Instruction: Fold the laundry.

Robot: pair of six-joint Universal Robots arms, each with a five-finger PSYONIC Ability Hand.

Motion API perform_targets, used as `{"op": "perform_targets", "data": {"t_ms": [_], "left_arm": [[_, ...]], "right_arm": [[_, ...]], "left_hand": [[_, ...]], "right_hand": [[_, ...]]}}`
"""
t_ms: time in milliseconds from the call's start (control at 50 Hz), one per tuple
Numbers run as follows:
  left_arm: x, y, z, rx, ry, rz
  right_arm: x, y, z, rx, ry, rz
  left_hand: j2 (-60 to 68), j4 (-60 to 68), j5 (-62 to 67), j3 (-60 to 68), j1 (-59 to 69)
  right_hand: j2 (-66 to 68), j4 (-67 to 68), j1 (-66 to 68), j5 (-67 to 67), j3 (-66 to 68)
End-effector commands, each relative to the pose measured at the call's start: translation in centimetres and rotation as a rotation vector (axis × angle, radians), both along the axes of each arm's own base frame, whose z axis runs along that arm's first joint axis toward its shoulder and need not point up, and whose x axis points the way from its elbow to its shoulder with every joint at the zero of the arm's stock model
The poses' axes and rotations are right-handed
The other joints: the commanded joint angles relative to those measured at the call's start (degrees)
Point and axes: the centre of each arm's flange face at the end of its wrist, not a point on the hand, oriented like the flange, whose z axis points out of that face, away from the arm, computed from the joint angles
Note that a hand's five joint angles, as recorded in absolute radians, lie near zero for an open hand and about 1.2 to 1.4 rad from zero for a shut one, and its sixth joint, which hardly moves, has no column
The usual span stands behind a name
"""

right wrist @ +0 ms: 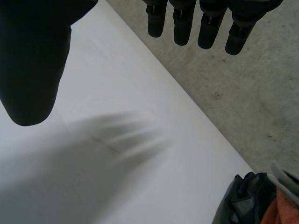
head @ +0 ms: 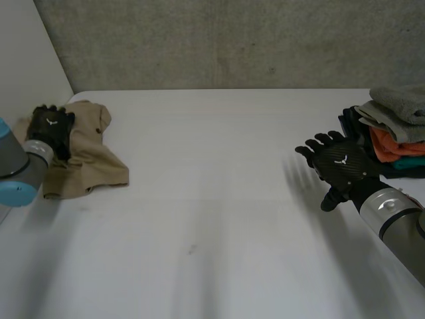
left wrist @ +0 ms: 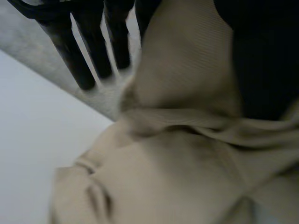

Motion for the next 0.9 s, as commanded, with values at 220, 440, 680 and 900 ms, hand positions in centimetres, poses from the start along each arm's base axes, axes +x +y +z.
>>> {"op": "perform_targets", "data": {"t_ms": [220, 440, 680, 900], "left_arm": [[-8.8, 7.3, 16.1, -0.281, 0.211, -0.266], [-17.4, 20.0, 22.2, -0.234, 0.496, -0.582], [-20.3, 23.9, 11.0, 0.102, 0.385, -0.613], [-18.1, 25.5, 8.3, 0.150, 0.118, -0.511]], "right_arm": [[0.0, -0.1, 0.0, -0.028, -0.010, -0.003], [-0.3, -0.3, 0.2, -0.037, -0.020, -0.031], [-2.0, -1.5, 1.4, -0.084, -0.015, -0.159], [-1.8, -1.3, 1.4, -0.073, -0.010, -0.156]], "left_hand": [[54.9, 54.8, 54.3, 55.0, 52.5], [54.9, 54.8, 54.3, 55.0, 52.5], [54.9, 54.8, 54.3, 55.0, 52.5], [1.1, 1.0, 0.5, 1.2, -1.3]], "right_hand": [[-2.1, -2.2, -2.8, -2.9, -2.0], [-2.1, -2.2, -2.8, -2.9, -2.0], [-2.1, -2.2, -2.8, -2.9, -2.0], [-2.1, -2.2, -2.8, -2.9, -2.0]]}}
